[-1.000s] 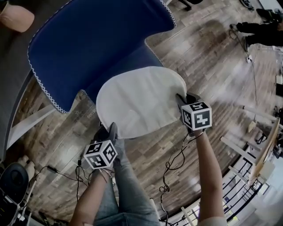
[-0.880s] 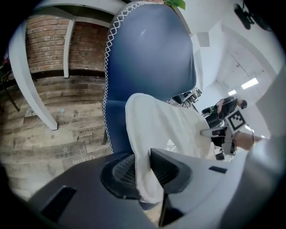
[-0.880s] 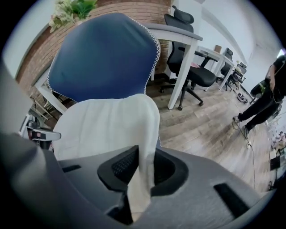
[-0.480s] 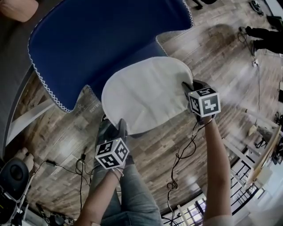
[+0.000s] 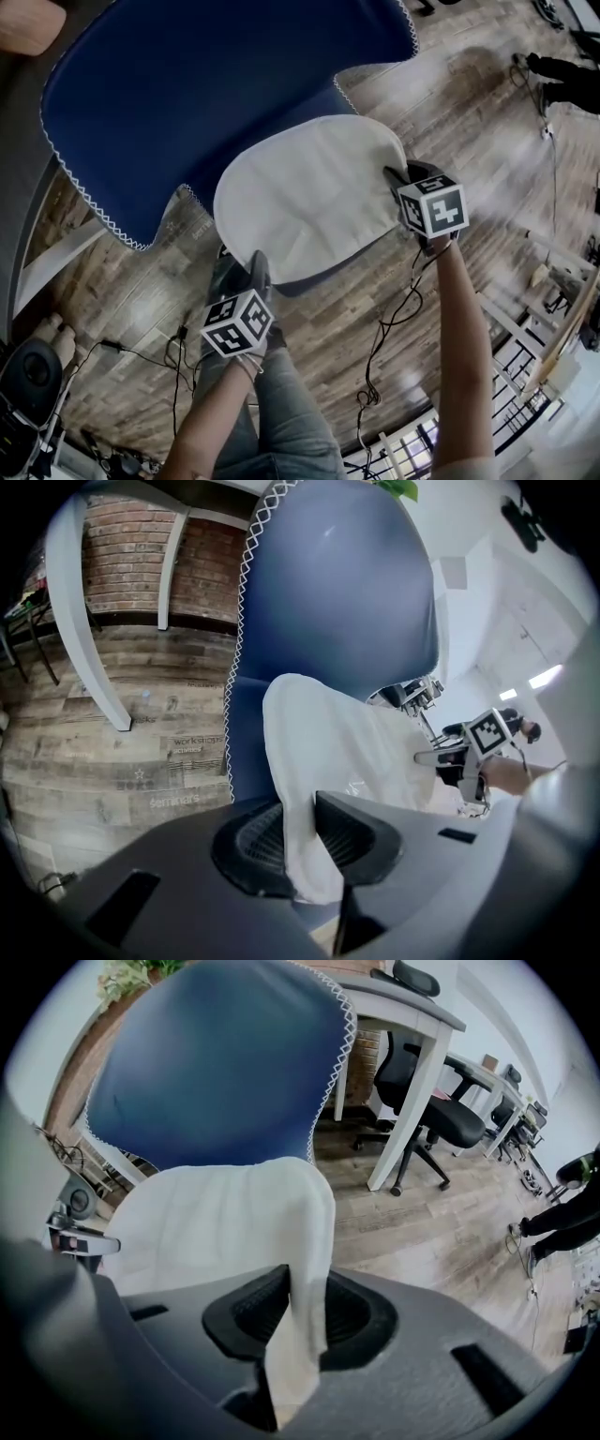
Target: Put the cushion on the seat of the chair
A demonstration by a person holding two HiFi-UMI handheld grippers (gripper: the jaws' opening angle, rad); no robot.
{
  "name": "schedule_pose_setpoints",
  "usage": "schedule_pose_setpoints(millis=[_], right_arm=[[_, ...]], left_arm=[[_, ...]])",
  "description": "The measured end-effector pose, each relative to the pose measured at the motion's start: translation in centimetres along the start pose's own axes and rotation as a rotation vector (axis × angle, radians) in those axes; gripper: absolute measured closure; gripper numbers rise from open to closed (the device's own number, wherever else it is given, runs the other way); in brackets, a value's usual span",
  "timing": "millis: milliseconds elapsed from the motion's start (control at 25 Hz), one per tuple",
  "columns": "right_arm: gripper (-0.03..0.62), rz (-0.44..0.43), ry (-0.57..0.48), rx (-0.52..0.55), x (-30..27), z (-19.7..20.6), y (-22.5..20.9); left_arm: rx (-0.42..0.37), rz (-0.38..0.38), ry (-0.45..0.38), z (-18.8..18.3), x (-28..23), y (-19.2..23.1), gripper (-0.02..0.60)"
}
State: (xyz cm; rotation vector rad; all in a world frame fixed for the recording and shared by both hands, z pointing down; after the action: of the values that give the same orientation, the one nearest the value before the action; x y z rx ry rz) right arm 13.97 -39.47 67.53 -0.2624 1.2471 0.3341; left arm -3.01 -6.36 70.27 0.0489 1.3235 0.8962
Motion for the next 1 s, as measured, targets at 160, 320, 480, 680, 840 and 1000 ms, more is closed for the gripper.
schedule_pose_setpoints(millis=[160,320,480,680,840,1000], right_arm=[[0.499,-0.003,0.011,0.011,-0.8,-0.2,-0.2],[0.496,-0.009,0.022,0.026,-1.8,-0.4,-0.2],[0.49,-0.01,0.036,0.038,-2.8,-0.5,-0.4],[0.483,0.008,0.044,0.047,-3.8,-0.7,-0.4],[0.47,0.022,0.038,0.032,-4.1,-0.5,-0.4],[0.462,0.031,0.035,0.024,-4.4,-0.4,-0.4]], left_arm=[[0.007,-0.01,0.003,0.4,-0.3,0.0,0.509],[0.016,-0.03,0.007,0.9,-0.7,0.2,0.509],[0.026,-0.044,0.014,1.3,-1.2,0.4,0.508],[0.03,-0.077,0.02,1.4,-1.8,0.6,0.505],[0.028,-0.097,0.021,1.6,-1.9,0.8,0.5],[0.043,-0.102,0.035,1.5,-2.0,1.1,0.494]])
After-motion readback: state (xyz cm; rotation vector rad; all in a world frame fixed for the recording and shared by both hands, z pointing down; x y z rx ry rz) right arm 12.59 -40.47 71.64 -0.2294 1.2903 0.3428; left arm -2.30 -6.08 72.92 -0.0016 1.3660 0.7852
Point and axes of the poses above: the fingertips, and each gripper's own axes: x backward along the fingers, y to its left, z out of its underside, the point moved 10 cm from there along x, backward along the fingers, and after that the axes turned 3 degrees about x, right-handed, at the moved point
